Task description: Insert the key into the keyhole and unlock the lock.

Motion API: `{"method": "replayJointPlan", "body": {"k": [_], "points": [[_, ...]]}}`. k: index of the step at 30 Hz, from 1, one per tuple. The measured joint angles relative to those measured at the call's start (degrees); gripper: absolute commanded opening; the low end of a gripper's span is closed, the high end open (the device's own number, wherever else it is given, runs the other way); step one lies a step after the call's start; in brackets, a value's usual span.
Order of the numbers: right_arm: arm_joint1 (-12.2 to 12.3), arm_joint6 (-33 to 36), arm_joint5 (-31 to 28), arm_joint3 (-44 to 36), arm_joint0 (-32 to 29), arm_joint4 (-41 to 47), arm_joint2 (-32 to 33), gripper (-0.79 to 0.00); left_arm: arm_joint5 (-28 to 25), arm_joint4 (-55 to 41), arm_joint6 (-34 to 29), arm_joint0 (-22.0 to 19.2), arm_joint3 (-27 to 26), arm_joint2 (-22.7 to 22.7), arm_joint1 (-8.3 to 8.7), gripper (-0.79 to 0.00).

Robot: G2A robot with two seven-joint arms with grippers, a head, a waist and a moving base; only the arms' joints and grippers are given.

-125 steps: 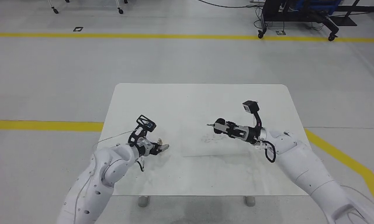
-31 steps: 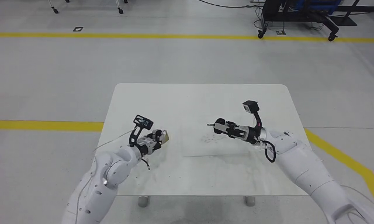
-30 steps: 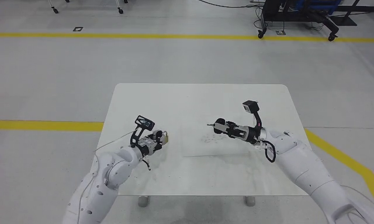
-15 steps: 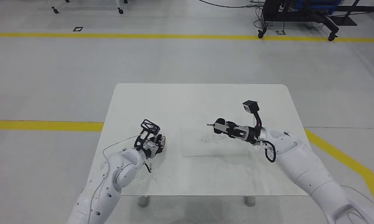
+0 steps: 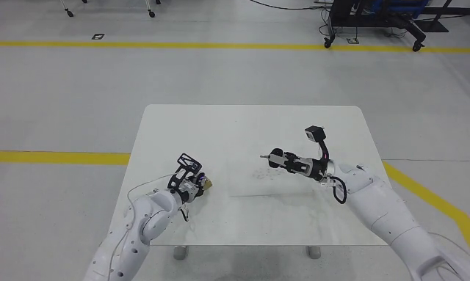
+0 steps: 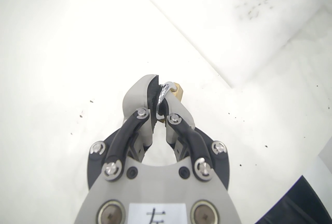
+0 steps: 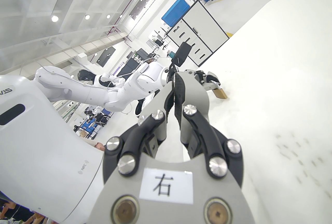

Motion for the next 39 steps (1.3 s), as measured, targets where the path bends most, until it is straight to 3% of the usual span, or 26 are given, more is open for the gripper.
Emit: {"method": "replayJointPlan", "body": {"k": [5,13,16,20,23,26,32,34,39], "points": [[0.0,0.0,0.0,0.0,0.0,0.0,0.0,-0.785,-0.5,-5.0,5.5,0.6,-0.9,-1.7,-0.13,-0.785],[-0.1,-0.8,0.8,-0.7,-0.3,-0.3,0.0,-0.785,-0.6,-7.7,7.4,1.0,-0.5,-1.8,-0.64,-0.785],[-0.8,-4.4,4.0,-3.3,-0.9,-1.8,-0.6,-0.785,0.3,-21.5,7.2,-0.8,3.0,-1.7,-1.85,-0.785],[-2.4,-8.8,6.2,-3.2,-0.5,-1.9,-2.5,-0.785,1.2,-53.0,2.2,-6.4,11.0,-0.7,-3.7,-0.785],[-3.5,-10.0,7.2,-2.1,0.7,-1.8,-3.7,-0.785,1.2,-67.9,-2.8,-11.1,17.1,0.9,-4.67,-0.785],[-3.7,-9.9,7.5,-2.0,1.0,-1.8,-4.0,-0.785,0.8,-72.6,-5.3,-13.4,19.1,1.9,-4.86,-0.785],[-3.6,-9.9,7.4,-2.1,1.0,-1.8,-3.9,-0.785,1.4,-71.9,-4.9,-12.9,19.0,1.8,-4.94,-0.785],[-3.7,-10.2,7.9,-2.5,0.8,-2.1,-4.0,-0.785,4.1,-75.9,-5.4,-12.5,19.6,1.4,-5.34,-0.785],[-5.0,-14.6,11.8,-3.8,0.3,-2.6,-4.8,-0.785,15.7,-99.5,-9.5,-16.2,25.8,1.6,-7.18,-0.785]]}}
